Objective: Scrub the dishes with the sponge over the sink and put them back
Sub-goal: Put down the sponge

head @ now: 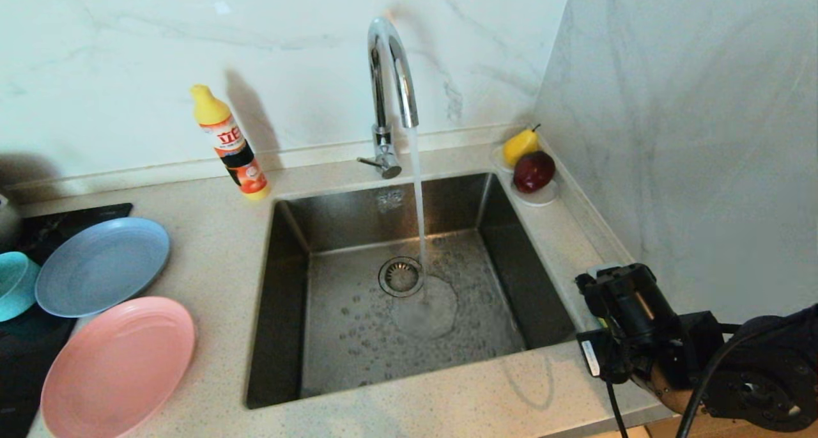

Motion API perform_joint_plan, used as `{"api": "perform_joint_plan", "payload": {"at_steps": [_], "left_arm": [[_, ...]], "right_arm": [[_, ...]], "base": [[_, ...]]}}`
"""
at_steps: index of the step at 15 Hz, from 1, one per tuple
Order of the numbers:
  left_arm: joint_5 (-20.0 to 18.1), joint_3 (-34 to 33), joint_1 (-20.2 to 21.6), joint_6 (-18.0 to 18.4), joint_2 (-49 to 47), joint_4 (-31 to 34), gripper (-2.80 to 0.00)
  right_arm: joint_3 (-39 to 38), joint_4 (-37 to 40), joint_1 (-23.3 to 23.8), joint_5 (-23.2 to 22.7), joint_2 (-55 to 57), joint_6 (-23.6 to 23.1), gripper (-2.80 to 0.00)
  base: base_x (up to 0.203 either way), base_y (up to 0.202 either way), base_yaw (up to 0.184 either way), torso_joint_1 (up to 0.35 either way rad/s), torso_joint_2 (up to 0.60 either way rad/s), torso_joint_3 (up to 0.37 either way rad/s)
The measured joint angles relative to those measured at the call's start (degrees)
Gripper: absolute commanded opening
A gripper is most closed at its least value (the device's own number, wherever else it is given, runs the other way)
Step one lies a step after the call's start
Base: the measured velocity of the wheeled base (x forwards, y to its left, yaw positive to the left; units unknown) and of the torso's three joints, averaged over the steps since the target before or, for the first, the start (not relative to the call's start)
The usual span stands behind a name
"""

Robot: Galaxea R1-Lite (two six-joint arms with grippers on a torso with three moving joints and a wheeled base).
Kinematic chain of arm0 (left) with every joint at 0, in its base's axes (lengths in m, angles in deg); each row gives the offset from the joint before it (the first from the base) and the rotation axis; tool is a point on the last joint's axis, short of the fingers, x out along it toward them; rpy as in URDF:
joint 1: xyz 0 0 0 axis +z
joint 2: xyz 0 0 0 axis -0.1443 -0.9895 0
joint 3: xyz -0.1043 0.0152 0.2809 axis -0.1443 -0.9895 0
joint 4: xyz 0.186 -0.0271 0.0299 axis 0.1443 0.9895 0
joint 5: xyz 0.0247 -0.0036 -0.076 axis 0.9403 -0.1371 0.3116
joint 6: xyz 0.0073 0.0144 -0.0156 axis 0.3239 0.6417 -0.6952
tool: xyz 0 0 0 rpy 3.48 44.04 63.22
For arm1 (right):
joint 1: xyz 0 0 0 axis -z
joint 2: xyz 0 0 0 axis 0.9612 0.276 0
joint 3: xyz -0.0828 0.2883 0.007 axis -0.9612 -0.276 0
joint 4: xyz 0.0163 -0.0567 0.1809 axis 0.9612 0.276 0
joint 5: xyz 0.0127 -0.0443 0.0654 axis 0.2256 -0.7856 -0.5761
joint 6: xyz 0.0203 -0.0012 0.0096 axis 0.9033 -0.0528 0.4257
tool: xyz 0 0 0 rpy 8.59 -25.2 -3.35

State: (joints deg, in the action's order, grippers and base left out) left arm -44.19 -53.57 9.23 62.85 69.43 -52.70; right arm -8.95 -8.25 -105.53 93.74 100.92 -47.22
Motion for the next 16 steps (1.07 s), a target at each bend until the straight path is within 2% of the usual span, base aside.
{"api": "perform_joint_plan", "payload": {"at_steps": [16], "left_arm": [[0.00,0.01,0.00,0.00,0.00,0.00,-2.80]], "right_arm": [[3.22,-0.24,-0.28,-0.16,-1.76,3.57,0.00]], "base": [[0.000,0.000,0.000,0.000,0.00,0.000]]}}
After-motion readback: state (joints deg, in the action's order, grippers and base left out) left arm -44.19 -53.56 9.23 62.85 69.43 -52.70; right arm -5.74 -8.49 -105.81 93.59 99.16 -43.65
